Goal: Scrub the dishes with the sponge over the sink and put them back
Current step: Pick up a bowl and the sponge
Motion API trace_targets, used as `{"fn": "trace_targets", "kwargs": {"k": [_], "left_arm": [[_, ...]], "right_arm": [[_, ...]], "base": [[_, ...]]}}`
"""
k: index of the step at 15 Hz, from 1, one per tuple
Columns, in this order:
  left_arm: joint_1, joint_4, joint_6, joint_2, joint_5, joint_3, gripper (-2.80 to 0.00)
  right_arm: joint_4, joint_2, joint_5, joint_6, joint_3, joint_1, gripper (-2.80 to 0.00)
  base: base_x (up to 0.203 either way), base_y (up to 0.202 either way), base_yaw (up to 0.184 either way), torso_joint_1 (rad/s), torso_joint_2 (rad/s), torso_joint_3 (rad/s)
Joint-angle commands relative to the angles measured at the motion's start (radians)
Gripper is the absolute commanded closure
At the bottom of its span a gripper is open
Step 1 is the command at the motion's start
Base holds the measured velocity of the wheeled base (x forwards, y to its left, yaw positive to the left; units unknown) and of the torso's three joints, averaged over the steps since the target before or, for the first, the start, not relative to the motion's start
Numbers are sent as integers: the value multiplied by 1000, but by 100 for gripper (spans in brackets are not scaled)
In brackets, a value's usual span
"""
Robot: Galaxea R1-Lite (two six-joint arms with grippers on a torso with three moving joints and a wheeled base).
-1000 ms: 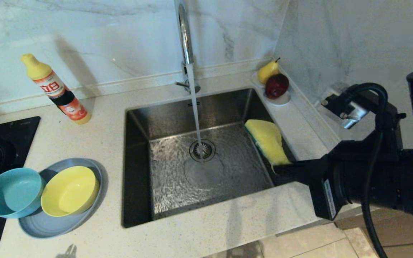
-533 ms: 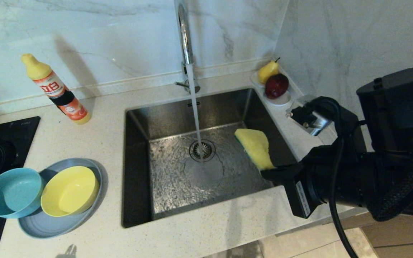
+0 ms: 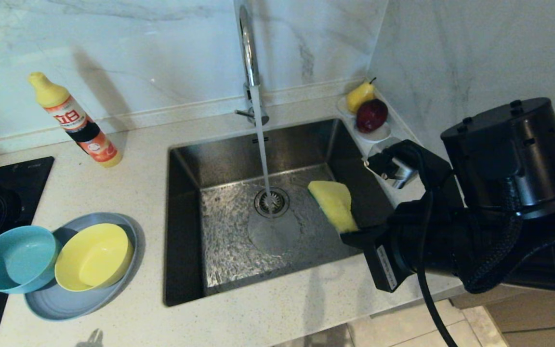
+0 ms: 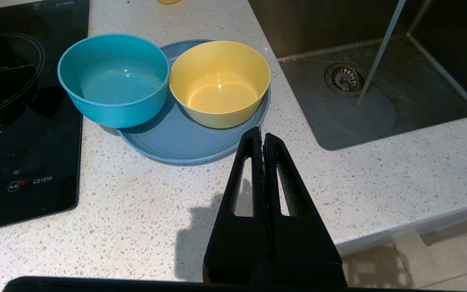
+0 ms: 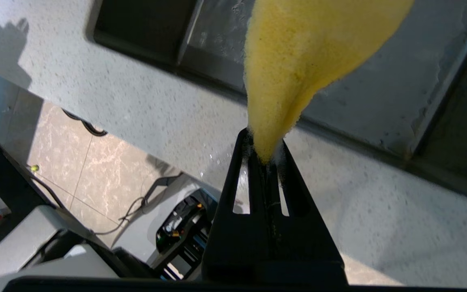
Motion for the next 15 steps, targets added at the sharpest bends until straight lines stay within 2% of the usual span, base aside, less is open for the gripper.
{"fn": "trace_targets", "kwargs": {"k": [1,3,10,12,15], "left_arm": [[0,-2,-4,2,3,40,0],[0,0,-3,1,28,40,0],[0,9,9,6,31,31,0],[0,25,-3,80,35,-80,0],[1,52,-57,269,53,-324,0]], "right_arm": [[1,33,-1,1,-17,0,0],[0,50,-1,2,-17,0,0],[42,-8,-5,-3,-25,3,0],[83,-20,4,-4,-27,3,0],[81,-14,2,-2,-31,8,0]], "base": [[0,0,0,0,0,0],[0,0,0,0,0,0],[0,0,0,0,0,0],[0,0,0,0,0,0],[0,0,0,0,0,0]]}}
